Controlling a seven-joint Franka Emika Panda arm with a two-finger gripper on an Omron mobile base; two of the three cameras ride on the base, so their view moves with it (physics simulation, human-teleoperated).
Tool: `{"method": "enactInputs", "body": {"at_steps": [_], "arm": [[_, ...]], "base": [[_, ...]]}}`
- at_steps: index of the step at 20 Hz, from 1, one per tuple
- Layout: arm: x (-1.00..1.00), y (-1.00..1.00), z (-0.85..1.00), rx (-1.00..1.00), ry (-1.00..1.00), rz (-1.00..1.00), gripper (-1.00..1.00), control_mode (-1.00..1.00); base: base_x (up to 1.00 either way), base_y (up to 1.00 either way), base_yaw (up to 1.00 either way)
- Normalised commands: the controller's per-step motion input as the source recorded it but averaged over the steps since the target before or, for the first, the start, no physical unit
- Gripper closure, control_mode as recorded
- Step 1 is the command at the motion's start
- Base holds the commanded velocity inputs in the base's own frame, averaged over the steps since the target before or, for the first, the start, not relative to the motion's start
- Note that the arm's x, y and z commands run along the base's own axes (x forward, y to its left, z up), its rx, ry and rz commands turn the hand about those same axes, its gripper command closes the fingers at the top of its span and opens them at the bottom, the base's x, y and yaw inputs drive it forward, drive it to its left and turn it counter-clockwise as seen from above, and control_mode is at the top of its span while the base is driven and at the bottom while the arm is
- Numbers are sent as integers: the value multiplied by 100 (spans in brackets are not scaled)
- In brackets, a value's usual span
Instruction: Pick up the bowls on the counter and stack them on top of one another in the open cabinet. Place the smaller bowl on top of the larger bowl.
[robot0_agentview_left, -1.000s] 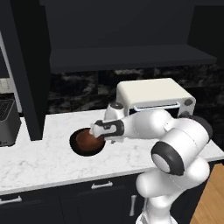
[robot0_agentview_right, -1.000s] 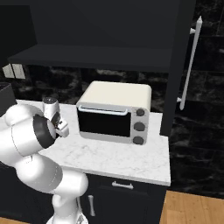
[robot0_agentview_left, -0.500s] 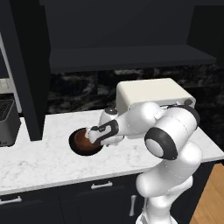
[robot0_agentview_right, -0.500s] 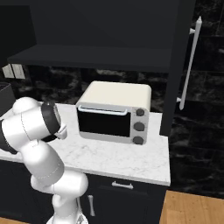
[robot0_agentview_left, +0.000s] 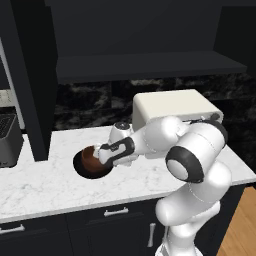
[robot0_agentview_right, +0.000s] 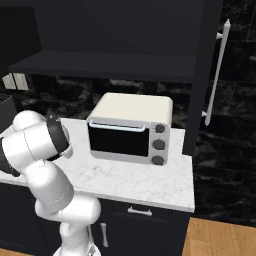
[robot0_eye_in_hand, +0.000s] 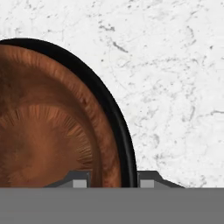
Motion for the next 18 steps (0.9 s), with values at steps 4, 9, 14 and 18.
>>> {"method": "enactInputs", "body": {"at_steps": [4,9,14,18], "arm": [[-95,-41,26,5,4,-15,100,-100],[-94,-65,68,12,0,-14,100,-100],[-73,-61,99,13,0,-7,100,-100],[-62,-49,100,9,0,-9,100,-100]], "base": [[0,0,0],[0,0,0],[0,0,0],[0,0,0]]}}
